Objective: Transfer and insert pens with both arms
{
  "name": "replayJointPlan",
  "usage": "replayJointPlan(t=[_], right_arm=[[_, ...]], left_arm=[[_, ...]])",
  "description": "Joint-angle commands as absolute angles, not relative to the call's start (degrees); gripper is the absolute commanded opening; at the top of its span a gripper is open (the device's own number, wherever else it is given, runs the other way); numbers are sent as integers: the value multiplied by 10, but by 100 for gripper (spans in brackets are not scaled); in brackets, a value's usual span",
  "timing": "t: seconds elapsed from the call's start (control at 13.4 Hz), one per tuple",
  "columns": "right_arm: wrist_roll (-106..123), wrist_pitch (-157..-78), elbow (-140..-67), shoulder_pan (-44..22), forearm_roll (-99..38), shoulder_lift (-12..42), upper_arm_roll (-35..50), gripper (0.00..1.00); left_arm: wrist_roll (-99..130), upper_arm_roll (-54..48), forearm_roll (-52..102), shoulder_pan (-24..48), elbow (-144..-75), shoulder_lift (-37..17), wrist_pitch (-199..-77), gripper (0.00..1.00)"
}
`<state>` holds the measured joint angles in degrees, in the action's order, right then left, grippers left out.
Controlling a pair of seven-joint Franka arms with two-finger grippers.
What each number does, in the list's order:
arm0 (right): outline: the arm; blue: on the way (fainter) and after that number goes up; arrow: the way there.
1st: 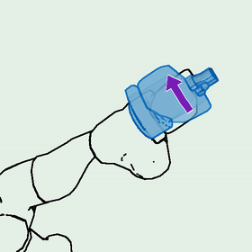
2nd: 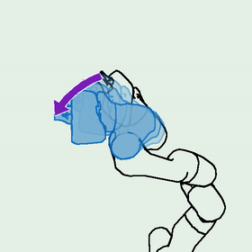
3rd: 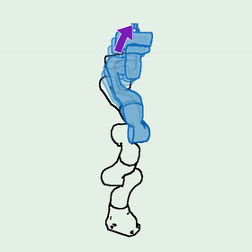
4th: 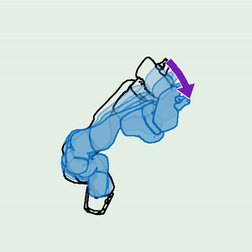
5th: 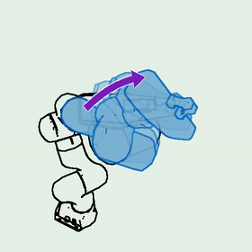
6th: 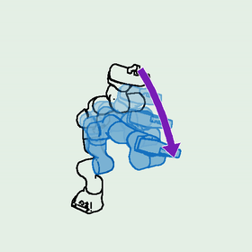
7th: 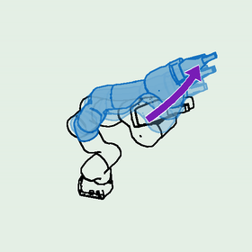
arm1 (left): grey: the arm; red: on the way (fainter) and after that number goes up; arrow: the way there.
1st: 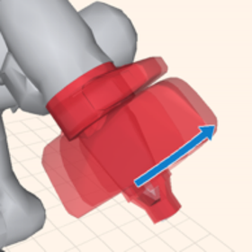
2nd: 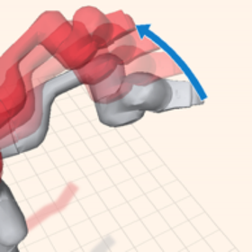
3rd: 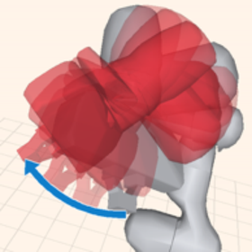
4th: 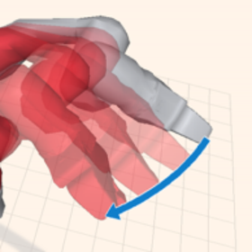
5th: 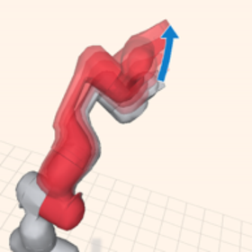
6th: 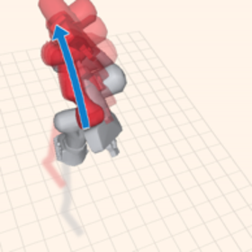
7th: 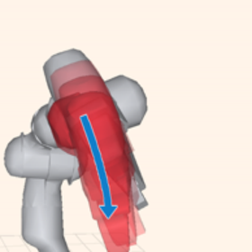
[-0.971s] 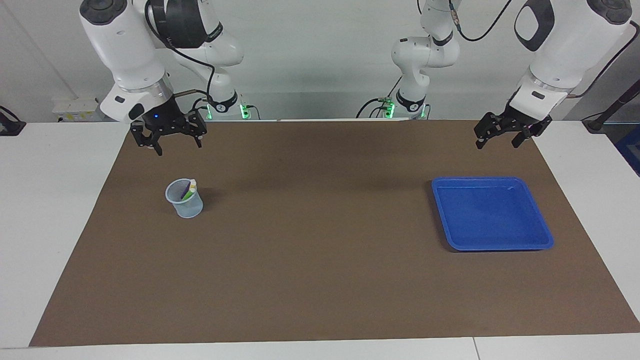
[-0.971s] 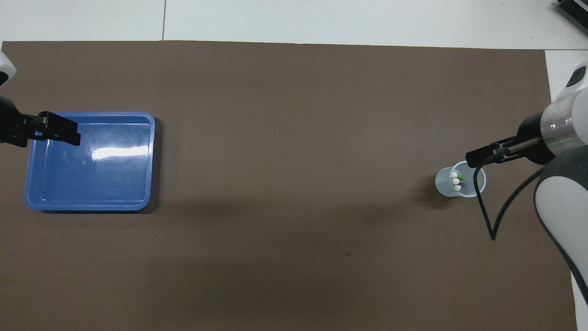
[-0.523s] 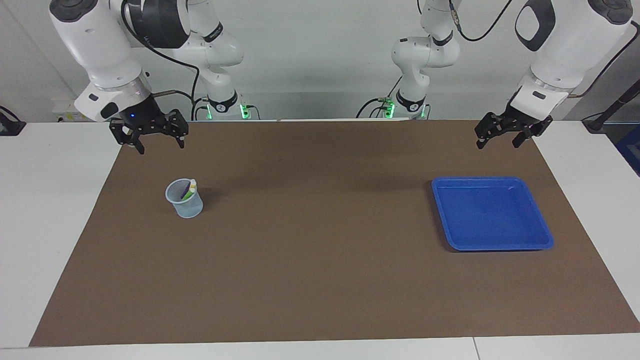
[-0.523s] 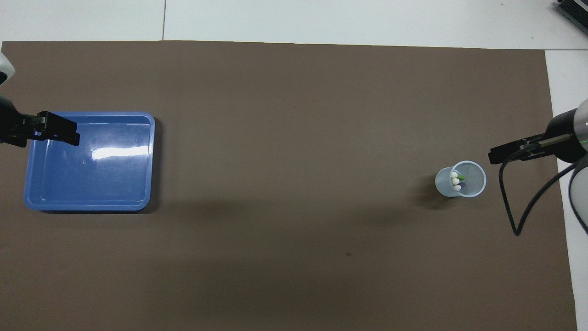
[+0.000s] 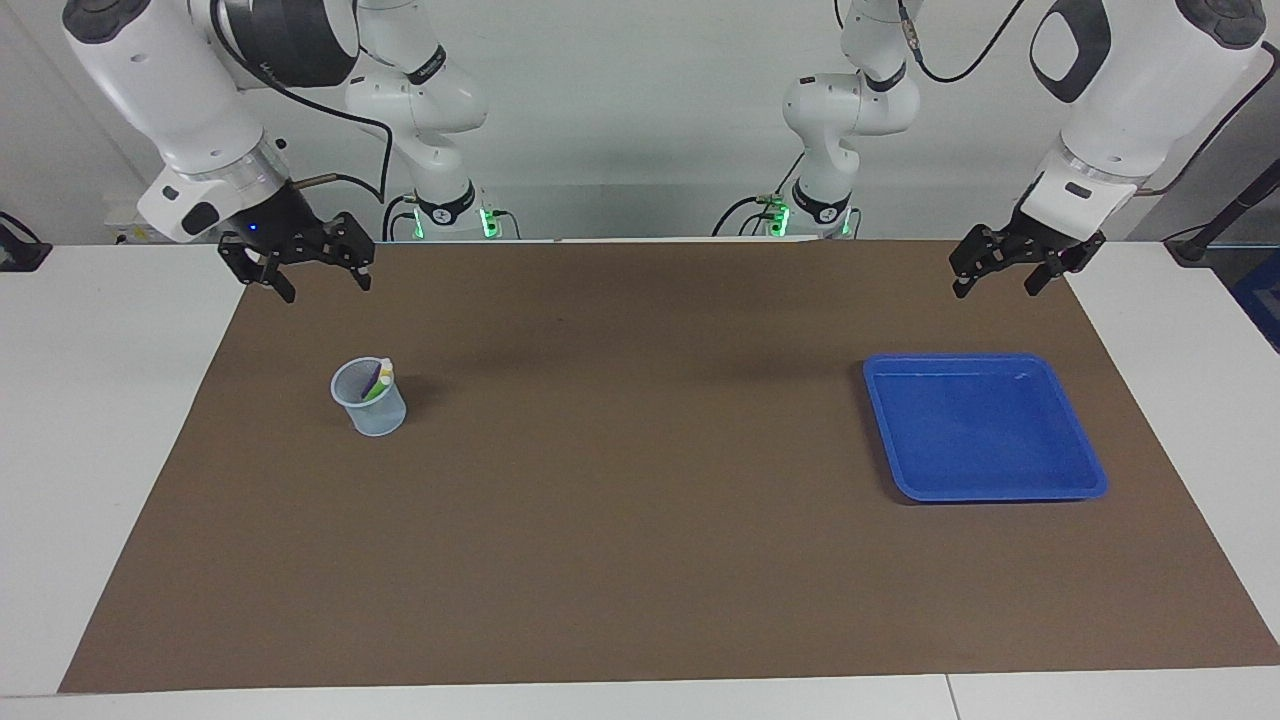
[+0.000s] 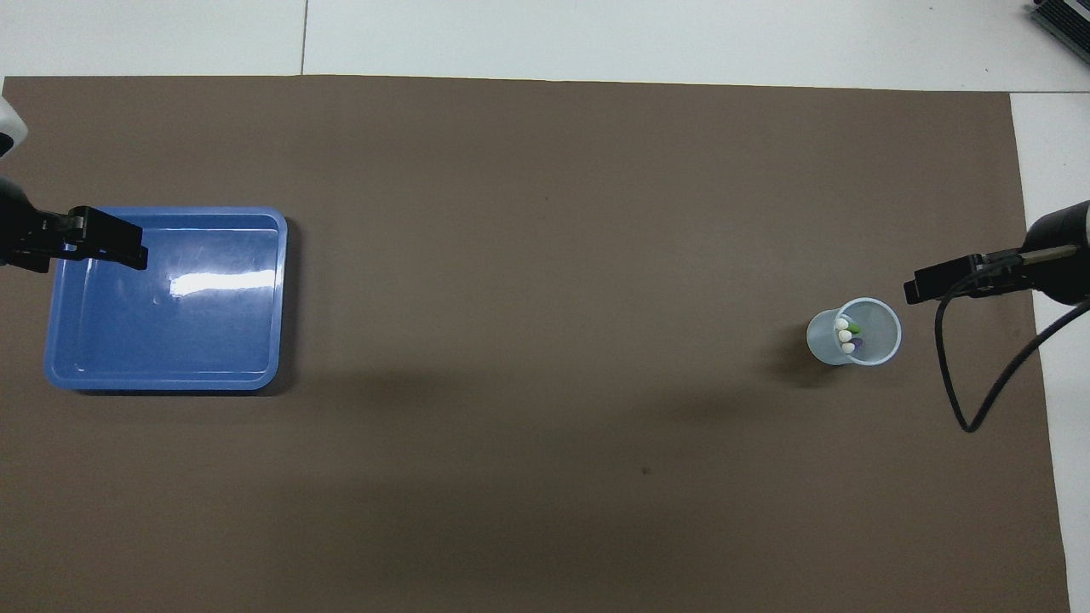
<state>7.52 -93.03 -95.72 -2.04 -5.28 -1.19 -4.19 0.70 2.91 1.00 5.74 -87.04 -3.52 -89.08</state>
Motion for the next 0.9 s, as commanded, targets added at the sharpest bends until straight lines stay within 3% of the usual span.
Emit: replayJointPlan(t=[0.0,0.82], right_arm=[[64,-918,-940,-26,-61,-4,-46,100],[64,-923,-940,-37,-17,-6,-39,100]], left_arm=[[2,36,17,62,-867,-33,-887,100],[2,35,17,61,-867,-33,-890,100]])
